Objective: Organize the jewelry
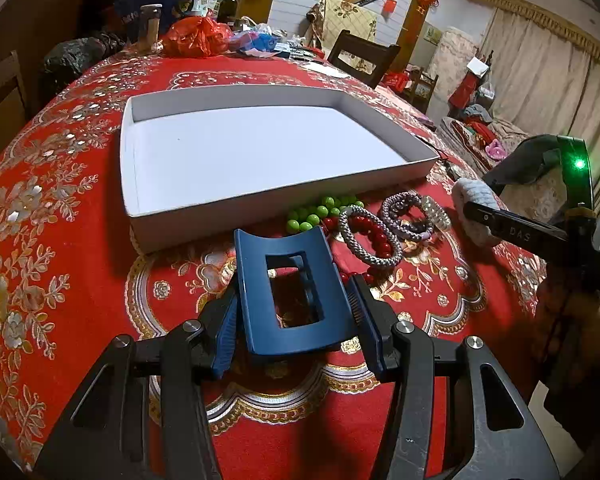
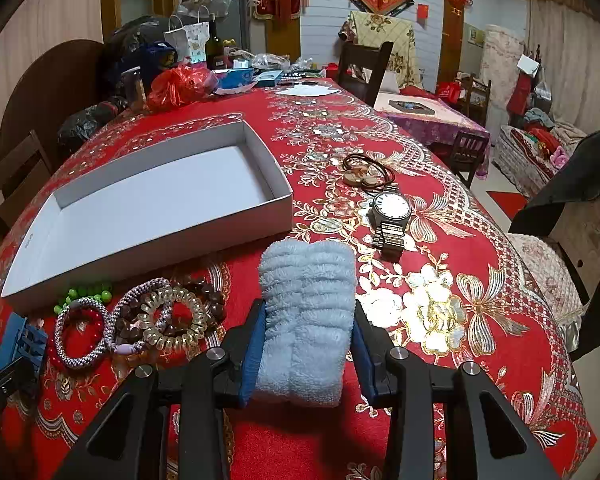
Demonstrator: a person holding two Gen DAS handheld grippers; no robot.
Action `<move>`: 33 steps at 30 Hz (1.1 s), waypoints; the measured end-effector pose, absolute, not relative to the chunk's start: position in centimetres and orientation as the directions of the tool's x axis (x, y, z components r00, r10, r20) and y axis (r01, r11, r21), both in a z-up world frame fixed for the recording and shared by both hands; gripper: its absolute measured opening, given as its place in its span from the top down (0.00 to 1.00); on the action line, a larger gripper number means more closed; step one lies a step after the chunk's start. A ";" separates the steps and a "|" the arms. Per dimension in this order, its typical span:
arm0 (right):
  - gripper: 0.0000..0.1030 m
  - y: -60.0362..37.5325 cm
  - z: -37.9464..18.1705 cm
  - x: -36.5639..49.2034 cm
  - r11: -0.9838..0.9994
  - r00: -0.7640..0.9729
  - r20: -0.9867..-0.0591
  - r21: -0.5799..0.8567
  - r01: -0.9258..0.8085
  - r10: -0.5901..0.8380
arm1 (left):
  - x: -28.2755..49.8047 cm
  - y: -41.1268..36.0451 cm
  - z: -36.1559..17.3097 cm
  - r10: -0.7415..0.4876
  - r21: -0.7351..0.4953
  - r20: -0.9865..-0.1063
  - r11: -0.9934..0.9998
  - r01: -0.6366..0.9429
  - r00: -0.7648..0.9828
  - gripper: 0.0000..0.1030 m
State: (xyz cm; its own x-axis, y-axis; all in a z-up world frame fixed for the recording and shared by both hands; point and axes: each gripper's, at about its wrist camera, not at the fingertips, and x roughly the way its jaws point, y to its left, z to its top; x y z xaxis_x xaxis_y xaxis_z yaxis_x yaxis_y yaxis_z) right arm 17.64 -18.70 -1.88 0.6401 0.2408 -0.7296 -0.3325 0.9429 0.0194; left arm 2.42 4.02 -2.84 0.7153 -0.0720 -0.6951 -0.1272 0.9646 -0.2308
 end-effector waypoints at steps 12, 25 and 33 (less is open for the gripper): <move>0.63 -18.6 -1.9 17.4 0.941 0.643 -0.727 0.015 -0.337 0.242 | 2.3 3.9 -2.8 -0.071 -0.227 -0.691 0.966 -0.122 0.719 0.51; 0.63 -18.5 -1.9 17.5 0.942 0.645 -0.726 0.009 -0.337 0.238 | 2.2 3.9 -2.8 -0.072 -0.227 -0.689 0.966 -0.121 0.721 0.51; 0.63 -18.5 -1.9 17.5 0.941 0.645 -0.726 0.009 -0.337 0.238 | 2.2 3.9 -2.8 -0.072 -0.227 -0.689 0.966 -0.120 0.721 0.51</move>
